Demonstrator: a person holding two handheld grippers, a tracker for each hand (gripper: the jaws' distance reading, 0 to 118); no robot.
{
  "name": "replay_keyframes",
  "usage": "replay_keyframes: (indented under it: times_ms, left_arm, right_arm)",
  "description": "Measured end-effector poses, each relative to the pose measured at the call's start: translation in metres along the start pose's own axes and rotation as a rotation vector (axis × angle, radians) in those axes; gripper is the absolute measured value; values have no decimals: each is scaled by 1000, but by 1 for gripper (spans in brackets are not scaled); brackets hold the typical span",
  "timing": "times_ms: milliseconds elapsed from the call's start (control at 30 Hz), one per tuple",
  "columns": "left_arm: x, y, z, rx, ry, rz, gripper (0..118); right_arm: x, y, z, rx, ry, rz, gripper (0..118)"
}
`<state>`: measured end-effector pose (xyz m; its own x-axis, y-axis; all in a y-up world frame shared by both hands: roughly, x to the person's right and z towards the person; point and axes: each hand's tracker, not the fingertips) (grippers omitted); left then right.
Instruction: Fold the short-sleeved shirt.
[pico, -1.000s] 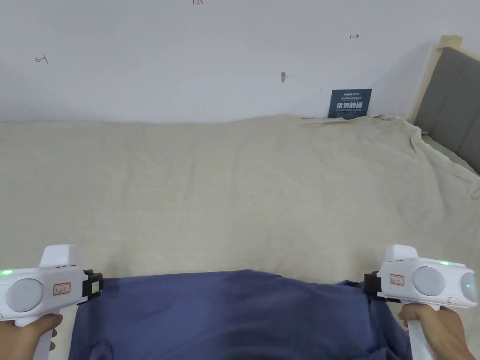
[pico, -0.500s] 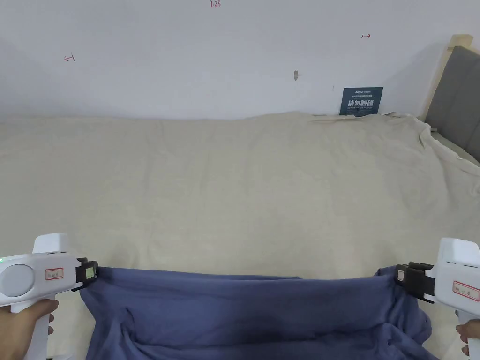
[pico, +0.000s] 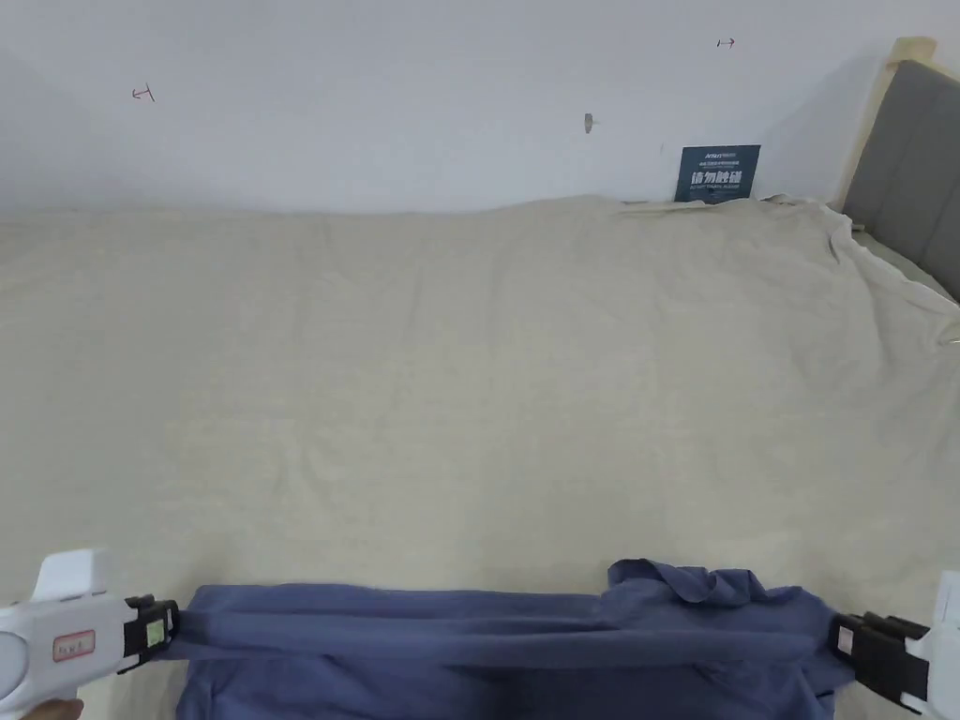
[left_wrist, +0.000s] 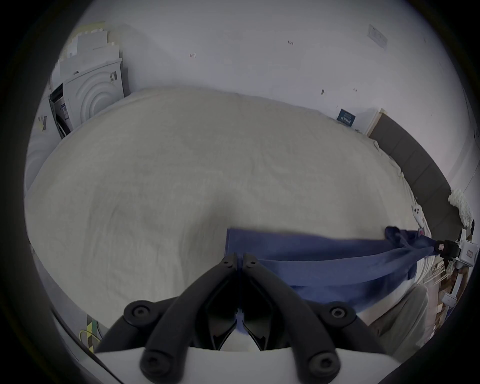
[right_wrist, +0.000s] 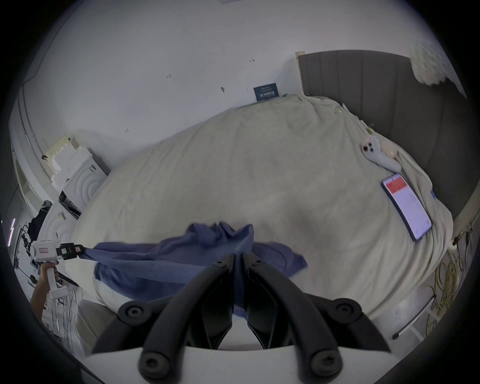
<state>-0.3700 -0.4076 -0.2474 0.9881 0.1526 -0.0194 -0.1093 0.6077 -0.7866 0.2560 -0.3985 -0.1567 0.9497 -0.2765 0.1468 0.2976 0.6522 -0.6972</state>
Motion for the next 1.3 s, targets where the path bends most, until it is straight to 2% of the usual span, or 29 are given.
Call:
replay_keyframes:
  times_ms: [333, 633, 733, 800, 833, 867, 933, 967, 1000, 1200, 1300]
  left_arm:
    - [-12, -53, -25, -96, 47, -19, 0]
    - [-10, -63, -44, -100, 89, -19, 0]
    - [-6, -59, -38, -91, 80, -35, 22]
    - [-1, -53, -30, -80, 80, -32, 72]
    - [0, -48, -26, -71, 77, -27, 92]
    - [1, -43, -22, -56, 71, -18, 101]
    - [6, -32, -11, 3, 58, -7, 105]
    - [9, -26, -5, 40, 46, -9, 112]
    - [11, -19, 0, 69, 41, -12, 112]
    - [43, 20, 31, 231, 38, -76, 112]
    - [58, 31, 39, 293, 36, -106, 112]
  right_arm:
    - [24, -51, -36, -131, -115, -33, 5]
    - [27, -63, -59, -133, -176, -53, 6]
    - [26, -59, -50, -100, -170, -67, 13]
    - [23, -51, -40, -72, -172, -65, 42]
    - [21, -45, -35, -49, -170, -63, 60]
    - [7, -39, -22, -20, -162, -59, 71]
    - [-4, -24, -8, 43, -137, -36, 75]
    - [-11, -16, -2, 74, -130, -25, 87]
    - [-18, -7, 7, 109, -123, -10, 88]
    - [-54, 39, 37, 289, -76, 83, 88]
    - [-74, 50, 42, 360, -105, 156, 88]
